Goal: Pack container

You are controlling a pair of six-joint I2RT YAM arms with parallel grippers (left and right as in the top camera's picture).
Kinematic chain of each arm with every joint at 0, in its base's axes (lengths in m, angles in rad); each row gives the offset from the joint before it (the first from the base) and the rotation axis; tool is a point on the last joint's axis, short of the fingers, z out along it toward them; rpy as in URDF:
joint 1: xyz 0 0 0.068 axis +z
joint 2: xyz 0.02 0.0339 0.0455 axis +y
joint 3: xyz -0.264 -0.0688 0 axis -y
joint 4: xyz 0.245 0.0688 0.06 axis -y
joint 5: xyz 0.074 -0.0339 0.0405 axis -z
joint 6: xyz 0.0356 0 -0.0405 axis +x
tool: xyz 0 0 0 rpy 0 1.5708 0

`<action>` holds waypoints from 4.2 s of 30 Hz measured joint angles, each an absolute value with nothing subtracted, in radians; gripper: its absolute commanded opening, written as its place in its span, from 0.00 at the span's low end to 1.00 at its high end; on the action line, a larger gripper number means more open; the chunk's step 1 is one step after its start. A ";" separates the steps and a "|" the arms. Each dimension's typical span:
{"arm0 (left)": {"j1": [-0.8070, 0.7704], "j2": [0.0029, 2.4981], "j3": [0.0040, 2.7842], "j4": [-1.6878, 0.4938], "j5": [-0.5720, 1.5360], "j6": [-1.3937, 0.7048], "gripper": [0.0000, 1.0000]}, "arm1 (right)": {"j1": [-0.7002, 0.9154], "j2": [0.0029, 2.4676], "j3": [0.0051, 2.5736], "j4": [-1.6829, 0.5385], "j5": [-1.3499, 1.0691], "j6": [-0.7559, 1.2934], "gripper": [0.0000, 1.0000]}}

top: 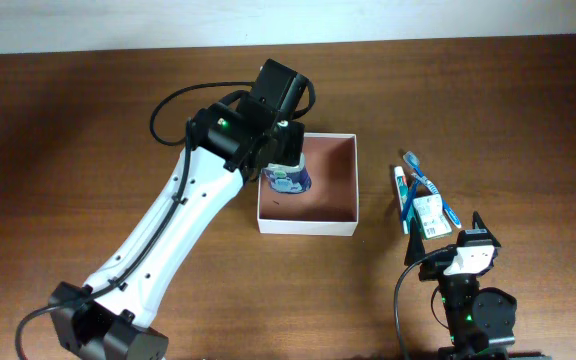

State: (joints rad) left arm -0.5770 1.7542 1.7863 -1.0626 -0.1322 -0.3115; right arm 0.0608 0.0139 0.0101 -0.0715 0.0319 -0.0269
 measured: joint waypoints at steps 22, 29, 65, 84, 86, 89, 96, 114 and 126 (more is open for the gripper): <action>-0.577 1.846 1.786 -1.058 -0.163 -0.311 0.40 | 0.061 0.014 0.010 -0.072 0.032 -0.026 0.98; -0.577 1.850 1.786 -1.061 -0.188 -0.311 0.40 | 0.061 0.014 0.010 -0.072 0.032 -0.027 0.98; -0.578 1.909 1.739 -1.064 -0.192 -0.311 0.45 | 0.061 0.014 0.010 -0.072 0.032 -0.026 0.98; -0.590 1.909 1.737 -1.063 -0.192 -0.318 0.60 | 0.061 0.014 0.010 -0.072 0.032 -0.026 0.98; -0.597 1.909 1.737 -1.061 -0.192 -0.318 0.60 | 0.061 0.014 0.010 -0.072 0.032 -0.026 0.98; -0.607 1.909 1.737 -1.061 -0.192 -0.318 0.60 | 0.061 0.014 0.010 -0.072 0.032 -0.026 0.99; -0.628 1.909 1.737 -1.073 -0.192 -0.318 0.60 | 0.061 0.014 0.010 -0.072 0.032 -0.026 0.98; -0.649 1.909 1.737 -1.089 -0.192 -0.313 0.66 | 0.061 0.014 0.010 -0.072 0.032 -0.027 0.98; -0.649 1.909 1.737 -1.075 -0.193 -0.192 0.71 | 0.061 0.014 0.010 -0.072 0.032 -0.026 0.98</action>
State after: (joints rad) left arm -0.6495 1.9095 1.7370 -1.0752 -0.1928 -0.1921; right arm 0.0608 0.0139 0.0101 -0.0715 0.0319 -0.0261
